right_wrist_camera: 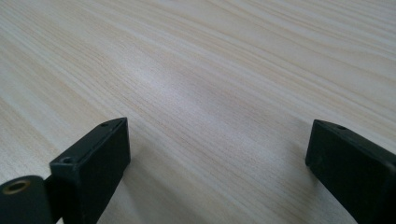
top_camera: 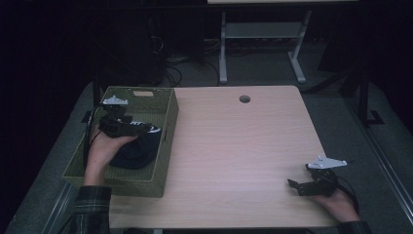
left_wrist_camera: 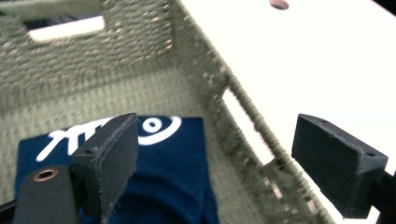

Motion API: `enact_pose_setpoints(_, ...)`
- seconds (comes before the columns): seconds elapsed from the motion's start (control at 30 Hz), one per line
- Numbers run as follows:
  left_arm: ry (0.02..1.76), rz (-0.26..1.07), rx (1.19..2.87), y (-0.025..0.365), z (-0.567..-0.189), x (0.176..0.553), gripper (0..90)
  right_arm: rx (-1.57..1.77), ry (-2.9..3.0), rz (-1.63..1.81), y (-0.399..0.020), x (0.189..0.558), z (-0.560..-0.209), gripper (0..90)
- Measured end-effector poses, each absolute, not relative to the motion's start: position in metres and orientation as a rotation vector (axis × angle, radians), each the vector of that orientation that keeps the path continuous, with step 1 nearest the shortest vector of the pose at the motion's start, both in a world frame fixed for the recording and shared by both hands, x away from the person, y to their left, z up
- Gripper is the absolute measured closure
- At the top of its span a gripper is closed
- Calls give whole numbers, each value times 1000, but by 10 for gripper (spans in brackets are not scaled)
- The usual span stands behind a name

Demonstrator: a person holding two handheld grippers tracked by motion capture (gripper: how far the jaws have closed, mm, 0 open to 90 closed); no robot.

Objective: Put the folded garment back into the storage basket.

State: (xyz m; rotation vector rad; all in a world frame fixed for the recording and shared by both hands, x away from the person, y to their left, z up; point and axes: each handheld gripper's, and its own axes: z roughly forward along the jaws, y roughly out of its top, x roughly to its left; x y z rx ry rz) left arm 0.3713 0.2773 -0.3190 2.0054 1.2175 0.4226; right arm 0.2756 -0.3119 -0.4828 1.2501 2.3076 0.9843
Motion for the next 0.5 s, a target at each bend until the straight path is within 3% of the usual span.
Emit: enact_pose_setpoints(0.5,1088,386,2034,230,-315,371,141,1250,2307,984,-312,276,-483,62)
